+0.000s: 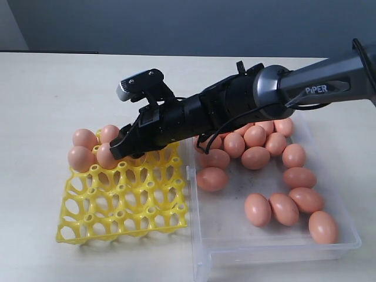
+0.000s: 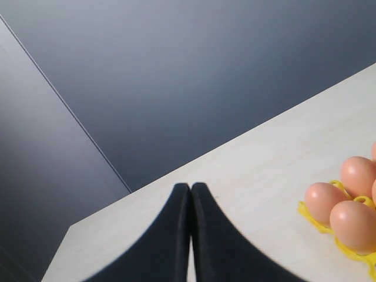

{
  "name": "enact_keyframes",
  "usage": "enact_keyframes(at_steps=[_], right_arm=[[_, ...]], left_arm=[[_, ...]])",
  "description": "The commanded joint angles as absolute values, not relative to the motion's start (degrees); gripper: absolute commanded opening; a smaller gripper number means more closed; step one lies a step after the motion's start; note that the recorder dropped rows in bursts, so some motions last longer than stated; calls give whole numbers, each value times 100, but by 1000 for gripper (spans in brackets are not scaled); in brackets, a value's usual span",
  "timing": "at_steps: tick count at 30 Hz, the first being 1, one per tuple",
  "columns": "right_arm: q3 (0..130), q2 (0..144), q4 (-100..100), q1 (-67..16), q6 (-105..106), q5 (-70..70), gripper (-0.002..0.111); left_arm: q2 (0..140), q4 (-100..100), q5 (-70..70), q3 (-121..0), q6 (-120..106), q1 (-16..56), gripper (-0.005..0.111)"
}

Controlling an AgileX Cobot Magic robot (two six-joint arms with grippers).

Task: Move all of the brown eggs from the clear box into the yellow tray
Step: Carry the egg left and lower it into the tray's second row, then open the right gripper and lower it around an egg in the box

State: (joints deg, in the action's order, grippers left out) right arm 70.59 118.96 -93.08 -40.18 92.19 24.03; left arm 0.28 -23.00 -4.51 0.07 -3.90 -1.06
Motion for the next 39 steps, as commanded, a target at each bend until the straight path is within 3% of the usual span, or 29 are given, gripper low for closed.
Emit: enact_keyframes(at_steps=[1,8,14,33,38,39], right_arm=[[7062,11889,-9285,-4010,9344,2470,31],[7062,11889,-9285,-4010,9342,2470,32],[7062,11889,-9285,-4010,9342,2513,50],[7062,11271,-8768,-3998,9232,2118,50],[7047,10436,-6758,-3998,7178,1531,50],[7047,10108,-5183,-3938,5317,1749,50]], left_arm=[[0,-2317,-433,0,-365,-46,0],[0,-2317,-433,0,-365,-46,0],[0,-2317,-433,0,-365,-46,0],[0,-2317,-433,0,-365,-46,0],[0,-2317,-433,0,-365,-46,0],[0,-2317,-433,0,-365,-46,0]])
